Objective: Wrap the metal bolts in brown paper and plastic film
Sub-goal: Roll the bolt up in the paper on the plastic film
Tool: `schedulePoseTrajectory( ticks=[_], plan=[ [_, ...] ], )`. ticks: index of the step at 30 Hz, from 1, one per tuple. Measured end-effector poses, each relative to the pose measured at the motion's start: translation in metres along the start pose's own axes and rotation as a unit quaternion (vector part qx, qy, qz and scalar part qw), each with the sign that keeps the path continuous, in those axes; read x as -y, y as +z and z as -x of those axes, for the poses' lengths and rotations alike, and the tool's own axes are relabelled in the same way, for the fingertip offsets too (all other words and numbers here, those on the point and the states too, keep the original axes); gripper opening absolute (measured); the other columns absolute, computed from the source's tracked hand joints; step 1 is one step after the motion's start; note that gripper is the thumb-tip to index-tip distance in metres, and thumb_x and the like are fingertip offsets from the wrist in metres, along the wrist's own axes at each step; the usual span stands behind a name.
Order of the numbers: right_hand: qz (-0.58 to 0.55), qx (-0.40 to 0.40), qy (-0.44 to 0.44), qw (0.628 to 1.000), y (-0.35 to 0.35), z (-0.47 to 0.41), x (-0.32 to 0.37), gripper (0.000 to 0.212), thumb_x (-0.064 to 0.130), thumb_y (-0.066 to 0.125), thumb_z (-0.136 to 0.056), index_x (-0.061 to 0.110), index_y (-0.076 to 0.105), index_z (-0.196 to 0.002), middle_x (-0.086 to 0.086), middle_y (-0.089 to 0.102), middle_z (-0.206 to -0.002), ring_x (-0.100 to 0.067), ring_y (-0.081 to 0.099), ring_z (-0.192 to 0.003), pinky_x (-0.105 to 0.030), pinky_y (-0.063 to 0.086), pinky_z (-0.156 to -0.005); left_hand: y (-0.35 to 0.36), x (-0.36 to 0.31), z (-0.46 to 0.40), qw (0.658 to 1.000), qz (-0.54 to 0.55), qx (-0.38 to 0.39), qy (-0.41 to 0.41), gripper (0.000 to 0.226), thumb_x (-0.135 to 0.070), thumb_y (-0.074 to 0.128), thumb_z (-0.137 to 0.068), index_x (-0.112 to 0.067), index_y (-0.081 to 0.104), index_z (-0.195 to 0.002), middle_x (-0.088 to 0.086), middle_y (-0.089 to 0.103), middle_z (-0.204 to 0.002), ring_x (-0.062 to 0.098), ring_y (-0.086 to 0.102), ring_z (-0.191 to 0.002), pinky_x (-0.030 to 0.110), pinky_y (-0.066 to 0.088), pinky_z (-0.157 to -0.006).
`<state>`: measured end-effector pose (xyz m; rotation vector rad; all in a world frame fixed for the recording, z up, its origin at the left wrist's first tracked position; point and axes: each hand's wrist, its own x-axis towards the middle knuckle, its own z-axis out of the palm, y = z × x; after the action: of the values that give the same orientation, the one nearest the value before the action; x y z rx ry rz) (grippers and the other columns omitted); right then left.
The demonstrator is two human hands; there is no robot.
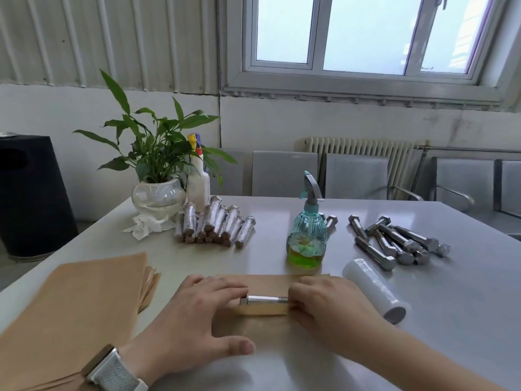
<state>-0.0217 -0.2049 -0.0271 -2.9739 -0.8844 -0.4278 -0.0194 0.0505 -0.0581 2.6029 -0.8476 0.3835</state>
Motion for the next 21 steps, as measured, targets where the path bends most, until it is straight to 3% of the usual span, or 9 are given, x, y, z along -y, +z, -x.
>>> schedulePoseTrajectory(
  ticks=[3,5,10,14,21],
  plan=[
    [-0.050,-0.016,0.049,0.997,0.002,-0.016,-0.009,0.017,0.039,0.053,-0.092,0.028,0.060,-0.102,0.006,0.068,-0.102,-0.025,0.060,-0.095,-0.033,0.041,-0.071,-0.004,0.001,-0.008,1.000,-0.012,-0.002,-0.012,0.083,-0.096,0.038,-0.063,-0.042,0.064,-0.121,-0.039,0.050,-0.124,-0.023,0.038,-0.117,0.018,0.018,-0.104],
    [-0.060,-0.022,0.054,0.996,0.004,-0.024,-0.012,0.013,0.036,0.056,-0.091,0.029,0.063,-0.098,0.006,0.069,-0.098,-0.023,0.059,-0.091,-0.032,0.029,-0.069,-0.005,-0.002,-0.016,0.999,-0.025,-0.008,-0.022,0.077,-0.094,0.037,-0.064,-0.041,0.068,-0.110,-0.038,0.057,-0.114,-0.019,0.046,-0.109,0.021,0.021,-0.101],
    [-0.088,-0.040,0.087,0.992,0.015,-0.030,-0.013,0.007,0.033,0.057,-0.088,0.033,0.062,-0.092,0.009,0.069,-0.094,-0.016,0.054,-0.083,-0.032,0.019,-0.073,0.000,-0.013,-0.033,0.994,-0.087,-0.028,-0.052,0.055,-0.086,0.039,-0.066,-0.037,0.056,-0.085,-0.025,0.060,-0.092,-0.006,0.052,-0.089,0.026,0.028,-0.094],
    [-0.108,-0.064,0.098,0.987,0.021,-0.027,-0.015,0.007,0.034,0.057,-0.088,0.034,0.061,-0.094,0.014,0.069,-0.094,-0.013,0.058,-0.090,-0.031,0.017,-0.075,0.007,-0.012,-0.033,0.993,-0.096,-0.056,-0.043,0.030,-0.064,0.051,-0.078,-0.035,0.045,-0.076,-0.019,0.058,-0.084,0.003,0.053,-0.076,0.026,0.033,-0.086],
    [-0.123,-0.095,0.104,0.982,0.026,-0.024,-0.014,0.010,0.041,0.053,-0.094,0.034,0.058,-0.098,0.013,0.070,-0.100,-0.014,0.059,-0.092,-0.029,0.026,-0.083,0.007,-0.012,-0.037,0.996,-0.050,-0.059,-0.042,0.024,-0.040,0.057,-0.078,-0.028,0.041,-0.064,-0.010,0.053,-0.068,0.015,0.051,-0.064,0.012,0.028,-0.063]
  ],
)
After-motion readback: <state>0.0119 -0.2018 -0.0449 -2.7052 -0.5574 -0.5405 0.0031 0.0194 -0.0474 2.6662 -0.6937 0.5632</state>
